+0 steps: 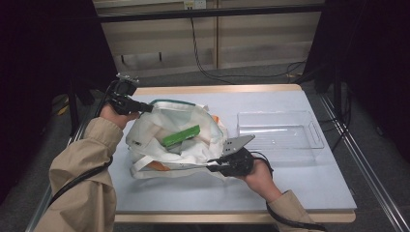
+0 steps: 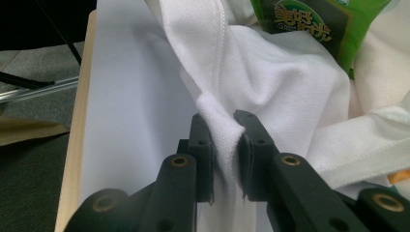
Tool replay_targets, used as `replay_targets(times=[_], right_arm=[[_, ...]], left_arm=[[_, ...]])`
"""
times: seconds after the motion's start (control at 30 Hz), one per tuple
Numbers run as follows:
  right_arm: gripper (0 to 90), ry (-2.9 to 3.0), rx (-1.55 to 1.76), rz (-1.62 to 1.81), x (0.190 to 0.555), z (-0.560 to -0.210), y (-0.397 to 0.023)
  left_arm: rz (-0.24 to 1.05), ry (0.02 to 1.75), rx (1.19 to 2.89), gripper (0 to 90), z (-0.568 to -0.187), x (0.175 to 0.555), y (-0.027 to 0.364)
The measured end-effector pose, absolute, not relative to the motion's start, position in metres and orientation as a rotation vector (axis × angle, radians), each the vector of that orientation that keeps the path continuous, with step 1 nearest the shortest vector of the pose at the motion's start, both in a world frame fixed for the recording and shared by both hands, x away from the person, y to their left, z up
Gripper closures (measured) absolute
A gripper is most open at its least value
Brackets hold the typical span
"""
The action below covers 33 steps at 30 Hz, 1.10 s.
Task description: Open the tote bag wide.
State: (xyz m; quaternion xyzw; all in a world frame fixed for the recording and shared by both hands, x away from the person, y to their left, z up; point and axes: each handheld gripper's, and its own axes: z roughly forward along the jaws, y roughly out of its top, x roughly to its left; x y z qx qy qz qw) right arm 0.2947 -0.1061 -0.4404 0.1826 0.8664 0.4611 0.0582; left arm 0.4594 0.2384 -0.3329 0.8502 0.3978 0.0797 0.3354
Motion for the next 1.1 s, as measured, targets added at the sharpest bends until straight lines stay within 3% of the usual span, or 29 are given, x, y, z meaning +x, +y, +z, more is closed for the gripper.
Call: replay_targets(times=[1.1], right_arm=[[78.0,2.639,0.561,1.39,0.289,-0.453,-0.11]], left_arm=[[0.206,1.084,2.225,81.7,-0.341,0.474,0.238]])
